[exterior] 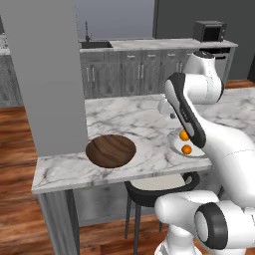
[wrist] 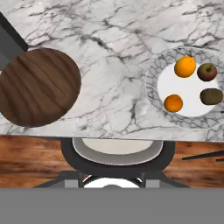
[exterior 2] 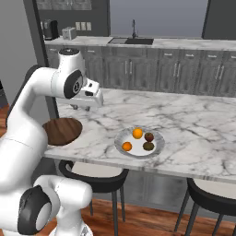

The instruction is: Take the fruits from the plate on the dining counter and place two fruits in each bowl.

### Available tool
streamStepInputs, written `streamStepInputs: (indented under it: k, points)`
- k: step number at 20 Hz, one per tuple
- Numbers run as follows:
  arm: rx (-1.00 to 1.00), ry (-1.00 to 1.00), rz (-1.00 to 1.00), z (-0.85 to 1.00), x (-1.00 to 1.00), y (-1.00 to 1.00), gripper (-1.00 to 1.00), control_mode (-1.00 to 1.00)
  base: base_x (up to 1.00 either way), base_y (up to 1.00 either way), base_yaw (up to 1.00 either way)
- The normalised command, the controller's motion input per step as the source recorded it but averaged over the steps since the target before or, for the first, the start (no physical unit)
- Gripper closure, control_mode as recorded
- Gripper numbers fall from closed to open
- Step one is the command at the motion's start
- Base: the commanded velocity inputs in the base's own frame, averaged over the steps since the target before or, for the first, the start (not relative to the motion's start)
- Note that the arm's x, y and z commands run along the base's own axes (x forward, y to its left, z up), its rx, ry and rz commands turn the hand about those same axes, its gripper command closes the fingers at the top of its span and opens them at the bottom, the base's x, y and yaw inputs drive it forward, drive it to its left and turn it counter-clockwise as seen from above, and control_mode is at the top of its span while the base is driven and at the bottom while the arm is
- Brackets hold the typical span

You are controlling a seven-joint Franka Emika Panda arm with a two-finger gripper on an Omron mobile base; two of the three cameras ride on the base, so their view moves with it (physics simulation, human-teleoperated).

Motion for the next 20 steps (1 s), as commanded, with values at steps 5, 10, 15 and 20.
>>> streamStepInputs:
  k: [5,10,15,20]
  points:
    - [0.0,0.11,0.0,-0.15,0.12,-0.17,-1.0,-1.0,0.0,0.0,0.0]
    - [0.0,0.23,-0.05,-0.52,0.29,-0.92,-1.0,-1.0,0.0,0.0,0.0]
    - [0.01,0.2,-0.03,-0.64,0.39,-1.0,-1.0,-1.0,0.0,0.0,0.0]
    - [0.0,0.14,-0.04,-0.9,0.53,-0.64,-1.0,-1.0,0.0,0.0,0.0]
